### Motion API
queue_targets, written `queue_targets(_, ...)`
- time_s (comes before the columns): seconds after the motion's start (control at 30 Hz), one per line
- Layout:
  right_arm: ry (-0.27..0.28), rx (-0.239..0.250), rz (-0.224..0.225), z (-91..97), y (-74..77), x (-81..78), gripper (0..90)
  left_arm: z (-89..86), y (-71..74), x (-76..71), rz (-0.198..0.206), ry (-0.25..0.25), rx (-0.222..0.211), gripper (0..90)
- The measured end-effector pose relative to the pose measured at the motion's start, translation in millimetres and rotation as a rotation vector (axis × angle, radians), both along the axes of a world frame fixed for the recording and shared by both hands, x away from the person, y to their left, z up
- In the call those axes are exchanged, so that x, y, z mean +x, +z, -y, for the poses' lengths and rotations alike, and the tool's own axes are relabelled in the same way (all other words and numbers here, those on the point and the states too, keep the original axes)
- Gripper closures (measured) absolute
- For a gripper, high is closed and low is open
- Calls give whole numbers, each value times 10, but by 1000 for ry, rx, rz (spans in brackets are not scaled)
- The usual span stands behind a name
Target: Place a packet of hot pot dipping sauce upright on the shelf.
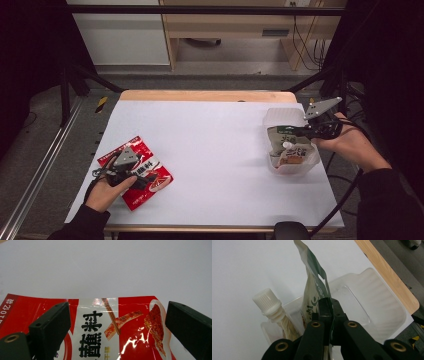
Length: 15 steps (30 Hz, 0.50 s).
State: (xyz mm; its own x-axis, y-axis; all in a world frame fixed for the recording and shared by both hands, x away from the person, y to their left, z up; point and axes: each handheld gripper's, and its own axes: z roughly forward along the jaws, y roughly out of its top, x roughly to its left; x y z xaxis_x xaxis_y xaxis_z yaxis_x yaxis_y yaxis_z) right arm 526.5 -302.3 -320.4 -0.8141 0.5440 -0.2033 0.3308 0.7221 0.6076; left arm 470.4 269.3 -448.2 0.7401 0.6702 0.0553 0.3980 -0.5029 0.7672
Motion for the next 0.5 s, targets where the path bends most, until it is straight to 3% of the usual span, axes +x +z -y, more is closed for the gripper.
queue_targets(0.5,-73,-19,-21,105,-66,-51,835,13,5,-6,4,-14,-3,61)
